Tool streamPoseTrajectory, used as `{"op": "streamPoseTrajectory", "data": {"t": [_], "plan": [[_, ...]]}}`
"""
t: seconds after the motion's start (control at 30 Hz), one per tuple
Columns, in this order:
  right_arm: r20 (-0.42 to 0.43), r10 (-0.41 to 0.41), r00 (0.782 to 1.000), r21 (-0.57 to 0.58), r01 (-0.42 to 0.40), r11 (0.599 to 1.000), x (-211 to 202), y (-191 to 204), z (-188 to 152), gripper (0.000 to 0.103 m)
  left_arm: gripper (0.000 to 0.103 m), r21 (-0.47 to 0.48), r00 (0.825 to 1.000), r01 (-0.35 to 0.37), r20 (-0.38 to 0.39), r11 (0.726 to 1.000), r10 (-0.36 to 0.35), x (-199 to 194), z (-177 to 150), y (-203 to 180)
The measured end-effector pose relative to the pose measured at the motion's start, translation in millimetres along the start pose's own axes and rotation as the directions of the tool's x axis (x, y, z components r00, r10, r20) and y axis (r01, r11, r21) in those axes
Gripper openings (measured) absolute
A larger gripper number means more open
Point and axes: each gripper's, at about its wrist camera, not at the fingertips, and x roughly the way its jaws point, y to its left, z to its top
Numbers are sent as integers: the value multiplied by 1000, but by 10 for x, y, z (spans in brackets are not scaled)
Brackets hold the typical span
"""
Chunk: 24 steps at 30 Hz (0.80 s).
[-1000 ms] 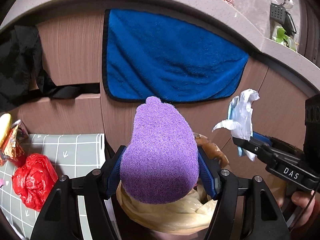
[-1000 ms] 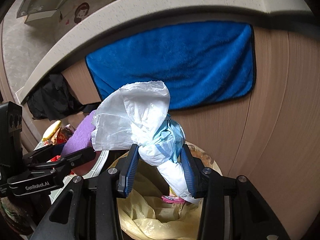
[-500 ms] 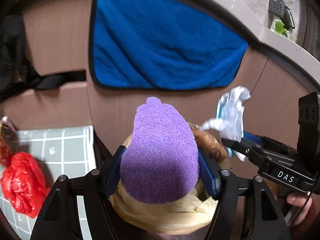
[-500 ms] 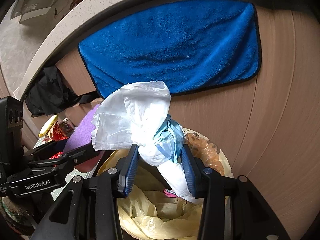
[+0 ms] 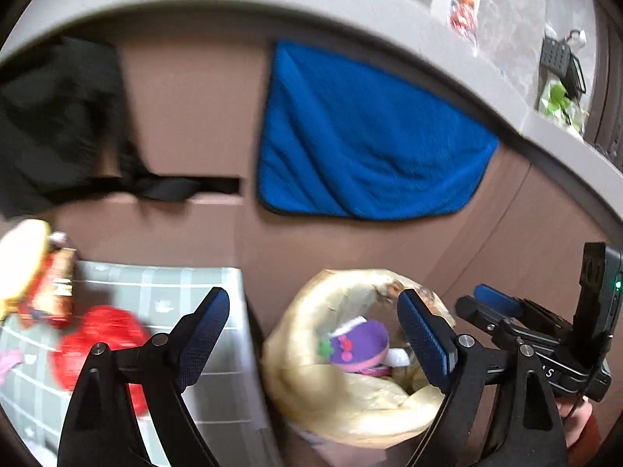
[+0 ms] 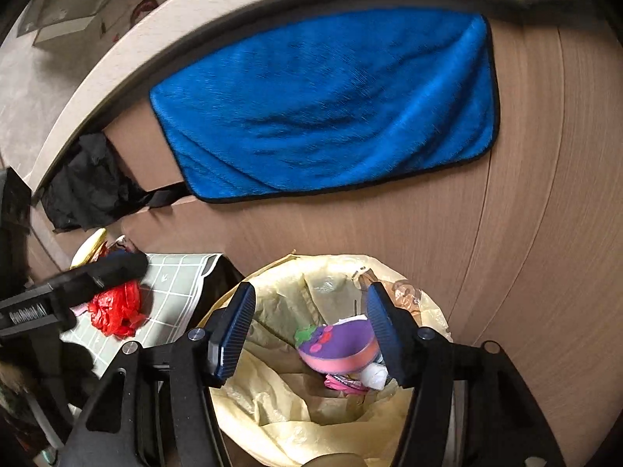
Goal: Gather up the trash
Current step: 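Move both grippers back to the table and close the left gripper on the yellow wafer packet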
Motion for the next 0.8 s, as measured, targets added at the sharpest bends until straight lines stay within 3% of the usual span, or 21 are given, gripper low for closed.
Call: {"op": "streamPoseTrajectory", "data": {"t": [0.1, 0.2, 0.4, 0.53, 0.8], "plan": [[35, 9, 999, -28, -8, 1000, -114, 185, 22, 56, 88, -7, 995, -65, 75, 998, 66, -393, 11, 240], [81, 40, 996, -52, -36, 998, -245, 397, 63, 56, 88, -24, 977, -167, 133, 986, 169, -754, -11, 513], [125, 139, 982, -104, -127, 986, -311, 979, 161, 56, 88, -45, 942, -296, 150, 954, 299, -1227, -161, 1004], [113, 177, 978, -161, -158, 974, -249, 1438, 177, 56, 88, -73, 929, -330, 154, 941, 337, -1481, -291, 1306], [33, 228, 973, -227, -214, 950, -117, 2222, 41, 56, 88, -144, 924, -335, 141, 931, 355, -1803, -553, 1876]]}}
